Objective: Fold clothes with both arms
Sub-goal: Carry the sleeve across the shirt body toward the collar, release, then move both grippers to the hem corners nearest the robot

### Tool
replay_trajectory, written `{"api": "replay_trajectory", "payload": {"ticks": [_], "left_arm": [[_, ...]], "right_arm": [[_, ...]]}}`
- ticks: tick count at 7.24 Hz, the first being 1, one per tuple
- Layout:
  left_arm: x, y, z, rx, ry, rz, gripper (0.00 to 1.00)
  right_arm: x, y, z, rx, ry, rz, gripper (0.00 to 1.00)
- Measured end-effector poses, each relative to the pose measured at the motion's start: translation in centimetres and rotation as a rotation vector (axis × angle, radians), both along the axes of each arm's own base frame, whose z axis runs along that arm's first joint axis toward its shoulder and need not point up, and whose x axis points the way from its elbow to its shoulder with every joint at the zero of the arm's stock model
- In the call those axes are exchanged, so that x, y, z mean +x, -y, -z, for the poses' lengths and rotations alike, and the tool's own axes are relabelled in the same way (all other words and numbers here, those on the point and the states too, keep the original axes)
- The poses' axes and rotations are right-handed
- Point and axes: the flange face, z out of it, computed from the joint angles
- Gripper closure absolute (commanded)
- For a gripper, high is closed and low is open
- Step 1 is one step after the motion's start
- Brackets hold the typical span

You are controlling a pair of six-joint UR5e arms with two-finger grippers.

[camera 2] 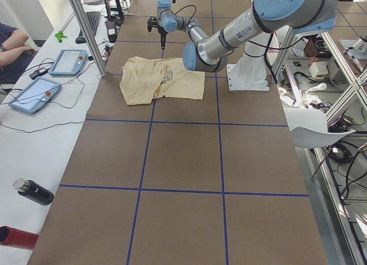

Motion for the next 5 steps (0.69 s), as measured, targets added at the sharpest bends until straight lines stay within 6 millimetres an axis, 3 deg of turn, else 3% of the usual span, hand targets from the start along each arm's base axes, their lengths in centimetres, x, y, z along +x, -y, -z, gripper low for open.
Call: {"api": "replay_trajectory", "payload": {"ticks": [1, 2, 4, 5], "left_arm": [[-1.2, -0.9, -1.2, 0.012, -0.014, -0.001, 0.00], [-3.2, -2.3, -3.9, 0.025, -0.028, -0.002, 0.00], [-9.0, -6.5, -10.6, 0.057, -0.037, -0.014, 0.00], [-12.2, -9.7, -14.5, 0.081, -0.039, -0.026, 0.00]], "right_arm": [[-1.9, 0.0, 1.6, -0.021, 0.032, -0.026, 0.00], [-4.7, -0.5, 3.7, -0.042, 0.059, -0.057, 0.00], [-11.9, -4.1, 7.6, -0.077, 0.082, -0.121, 0.00], [-15.4, -6.6, 9.0, -0.093, 0.093, -0.150, 0.00]]}}
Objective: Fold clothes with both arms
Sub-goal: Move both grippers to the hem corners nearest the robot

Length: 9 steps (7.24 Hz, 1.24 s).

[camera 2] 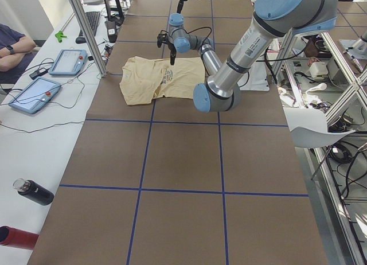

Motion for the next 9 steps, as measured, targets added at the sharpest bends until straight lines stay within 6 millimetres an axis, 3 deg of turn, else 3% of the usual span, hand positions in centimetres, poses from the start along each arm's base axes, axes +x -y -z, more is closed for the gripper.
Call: {"api": "replay_trajectory", "payload": {"ticks": [2, 4, 6, 9], "left_arm": [[-3.7, -6.6, -6.0, 0.064, 0.029, 0.000, 0.00], [-3.9, -10.5, -10.0, 0.056, 0.074, -0.018, 0.11], [-2.8, -12.9, -12.8, 0.028, 0.108, -0.018, 0.28], [-2.0, -14.3, -15.5, 0.002, 0.150, -0.023, 0.36]], "right_arm": [[-6.1, -4.9, 1.4, -0.028, 0.010, -0.045, 0.00], [-10.2, -8.5, 1.4, -0.035, 0.000, -0.067, 0.00], [-11.4, -9.7, 1.3, -0.033, -0.006, -0.068, 0.00], [-11.5, -9.8, 1.3, -0.032, -0.007, -0.070, 0.00]]}}
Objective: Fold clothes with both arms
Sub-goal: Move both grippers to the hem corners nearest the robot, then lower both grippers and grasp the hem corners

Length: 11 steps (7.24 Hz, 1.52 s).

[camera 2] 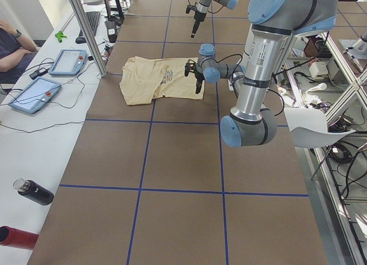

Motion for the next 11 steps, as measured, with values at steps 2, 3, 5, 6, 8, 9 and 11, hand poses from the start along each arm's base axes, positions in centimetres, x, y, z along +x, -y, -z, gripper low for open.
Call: {"api": "replay_trajectory", "payload": {"ticks": [2, 3, 5, 6, 8, 9, 11], "left_arm": [[-0.1, -0.2, -1.4, -0.008, 0.023, -0.003, 0.42], [0.0, -0.4, -1.7, -0.011, 0.029, -0.005, 0.45], [0.3, -0.6, -2.4, -0.018, 0.040, -0.009, 0.49], [0.6, -0.7, -2.6, -0.020, 0.046, -0.012, 0.54], [0.9, -1.0, -2.9, -0.024, 0.052, -0.017, 0.67], [1.0, -1.1, -2.9, -0.029, 0.051, -0.017, 0.90], [1.5, -1.8, -2.8, -0.056, 0.045, -0.006, 1.00]], "right_arm": [[0.0, 0.0, 0.0, 0.000, 0.000, 0.000, 0.00], [0.0, 0.0, 0.0, 0.000, 0.000, 0.000, 0.00], [0.0, 0.0, -0.1, -0.001, -0.001, 0.000, 0.00], [0.0, 0.0, -0.1, -0.001, -0.001, 0.000, 0.00], [0.0, 0.0, -0.1, -0.001, -0.002, 0.000, 0.00], [0.0, 0.0, -0.1, -0.001, -0.003, 0.000, 0.00], [0.0, -0.2, -0.4, -0.005, -0.008, 0.004, 0.00]]}}
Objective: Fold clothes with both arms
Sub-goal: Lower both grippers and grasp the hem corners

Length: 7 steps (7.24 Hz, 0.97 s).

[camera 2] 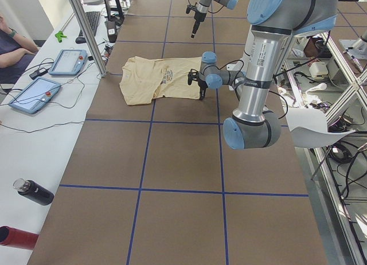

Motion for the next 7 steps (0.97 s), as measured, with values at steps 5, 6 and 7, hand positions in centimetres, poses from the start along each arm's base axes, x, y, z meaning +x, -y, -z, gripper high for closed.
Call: {"api": "replay_trajectory", "payload": {"ticks": [5, 6, 7], "left_arm": [[0.3, -0.9, 1.1, -0.018, -0.022, 0.008, 1.00], [0.1, -1.0, 1.4, -0.016, -0.029, 0.007, 1.00], [-0.3, -1.1, 1.9, -0.014, -0.040, 0.008, 1.00]], "right_arm": [[-5.7, -4.5, -1.4, 0.011, -0.035, -0.023, 0.50], [-7.2, -5.6, -1.9, 0.017, -0.044, -0.028, 0.54], [-8.5, -6.3, -2.2, 0.023, -0.053, -0.024, 0.55]]}}
